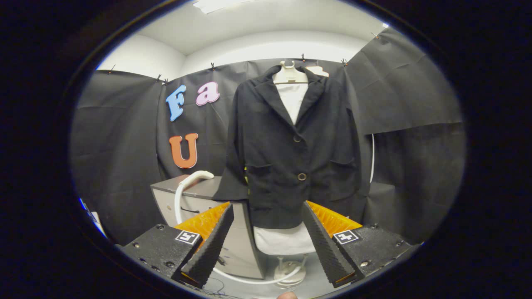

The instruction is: Iron the clothes twice with a garment steamer, once on the left side and once on the right side.

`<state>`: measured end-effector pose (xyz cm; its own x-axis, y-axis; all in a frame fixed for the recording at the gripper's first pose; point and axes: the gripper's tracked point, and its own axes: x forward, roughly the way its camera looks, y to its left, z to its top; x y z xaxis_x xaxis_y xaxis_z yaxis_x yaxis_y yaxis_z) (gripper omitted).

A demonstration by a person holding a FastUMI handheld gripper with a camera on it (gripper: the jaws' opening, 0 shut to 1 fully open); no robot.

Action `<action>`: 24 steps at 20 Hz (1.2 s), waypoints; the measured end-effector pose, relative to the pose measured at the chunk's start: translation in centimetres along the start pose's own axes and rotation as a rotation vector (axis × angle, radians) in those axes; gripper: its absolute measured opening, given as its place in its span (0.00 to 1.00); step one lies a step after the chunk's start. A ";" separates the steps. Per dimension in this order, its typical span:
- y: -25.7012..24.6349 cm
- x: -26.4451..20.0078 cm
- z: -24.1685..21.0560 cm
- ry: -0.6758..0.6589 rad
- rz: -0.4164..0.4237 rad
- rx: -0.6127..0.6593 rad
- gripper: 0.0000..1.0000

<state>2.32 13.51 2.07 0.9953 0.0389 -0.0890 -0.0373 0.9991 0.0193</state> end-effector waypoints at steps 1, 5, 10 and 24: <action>1.5 0.8 0.2 0.019 0.020 0.014 1.00; 8.0 3.7 1.0 0.093 0.111 0.040 1.00; 15.9 10.5 0.6 0.169 0.214 0.018 1.00; 32.4 35.0 -4.5 0.450 0.269 -0.030 0.96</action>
<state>35.55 47.28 -4.92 0.8135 0.2903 -0.5040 -0.2949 0.9527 0.0727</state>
